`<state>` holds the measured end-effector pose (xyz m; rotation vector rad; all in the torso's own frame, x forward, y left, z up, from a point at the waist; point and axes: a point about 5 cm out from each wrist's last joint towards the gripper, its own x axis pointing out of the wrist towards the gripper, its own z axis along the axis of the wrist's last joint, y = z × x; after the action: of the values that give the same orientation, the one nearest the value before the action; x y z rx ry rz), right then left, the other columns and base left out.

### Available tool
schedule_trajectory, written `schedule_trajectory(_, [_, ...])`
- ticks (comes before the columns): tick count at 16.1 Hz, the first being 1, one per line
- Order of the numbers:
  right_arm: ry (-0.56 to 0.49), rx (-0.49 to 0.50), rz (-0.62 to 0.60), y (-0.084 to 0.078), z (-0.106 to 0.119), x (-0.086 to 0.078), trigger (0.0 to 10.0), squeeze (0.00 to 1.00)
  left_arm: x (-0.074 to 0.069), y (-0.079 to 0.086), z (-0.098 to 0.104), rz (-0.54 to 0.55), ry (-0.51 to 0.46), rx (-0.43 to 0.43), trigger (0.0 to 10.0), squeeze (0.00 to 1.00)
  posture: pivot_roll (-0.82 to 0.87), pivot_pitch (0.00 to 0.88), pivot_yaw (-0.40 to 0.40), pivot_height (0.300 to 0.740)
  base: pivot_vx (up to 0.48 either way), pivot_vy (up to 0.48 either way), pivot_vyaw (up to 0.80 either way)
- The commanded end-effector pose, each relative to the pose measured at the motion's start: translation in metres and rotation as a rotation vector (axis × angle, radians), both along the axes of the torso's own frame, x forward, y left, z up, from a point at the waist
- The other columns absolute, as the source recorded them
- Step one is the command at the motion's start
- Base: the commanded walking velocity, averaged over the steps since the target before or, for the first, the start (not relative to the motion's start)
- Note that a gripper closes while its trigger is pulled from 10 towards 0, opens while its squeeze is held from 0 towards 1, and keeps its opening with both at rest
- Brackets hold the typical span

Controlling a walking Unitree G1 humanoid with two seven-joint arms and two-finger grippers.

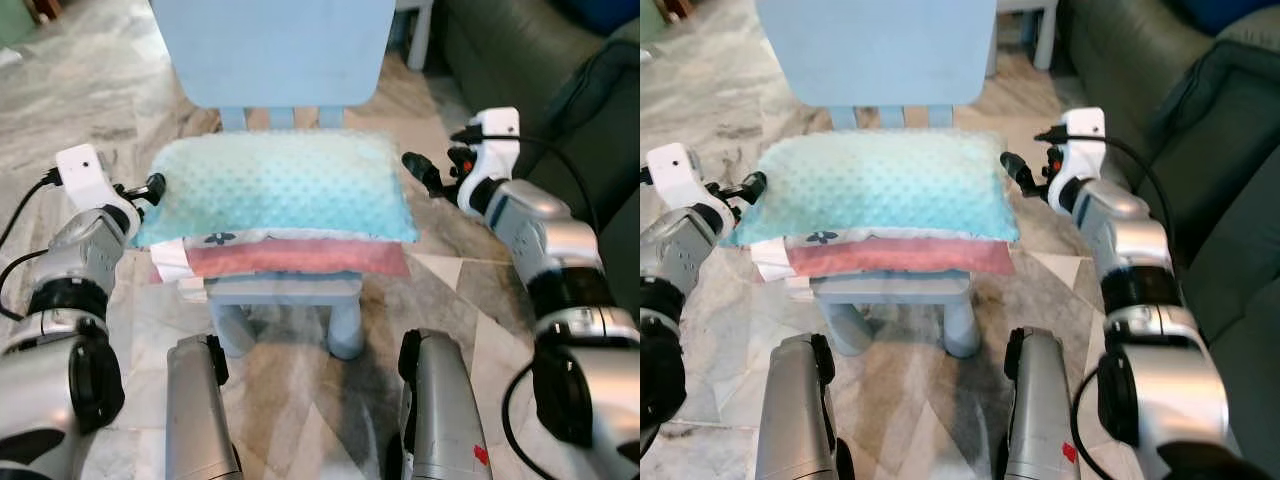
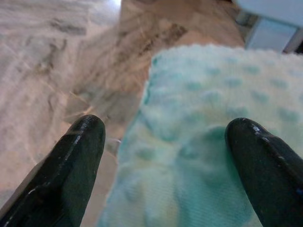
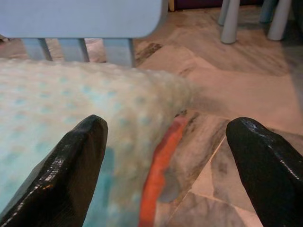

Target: Move the pillow to the sofa

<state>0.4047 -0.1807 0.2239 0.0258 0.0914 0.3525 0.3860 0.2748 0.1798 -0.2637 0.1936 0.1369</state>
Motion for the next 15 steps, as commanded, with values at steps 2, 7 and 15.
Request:
schedule_trajectory(2, [-0.008, -0.026, 0.009, 0.003, 0.003, 0.004, 10.0, 0.0, 0.0, 0.005, 0.002, -0.019, 0.027, -0.054, 10.0, 0.0, 0.03, 0.209, 0.018, 0.416, 0.0, 0.0, 0.0])
schedule_trajectory(7, [0.04, 0.06, 0.07, 0.013, 0.0, 0.008, 10.0, 0.0, 0.006, -0.003, 0.012, -0.052, 0.006, -0.125, 10.0, 0.0, 0.03, 0.223, 0.027, 0.416, 0.0, 0.0, 0.0])
schedule_trajectory(15, [0.106, 0.148, 0.293, 0.058, -0.014, 0.004, 10.0, 0.0, 0.01, -0.036, 0.008, -0.27, 0.038, -0.303, 10.0, 0.0, 0.04, 0.237, 0.024, 0.416, 0.0, 0.0, 0.0])
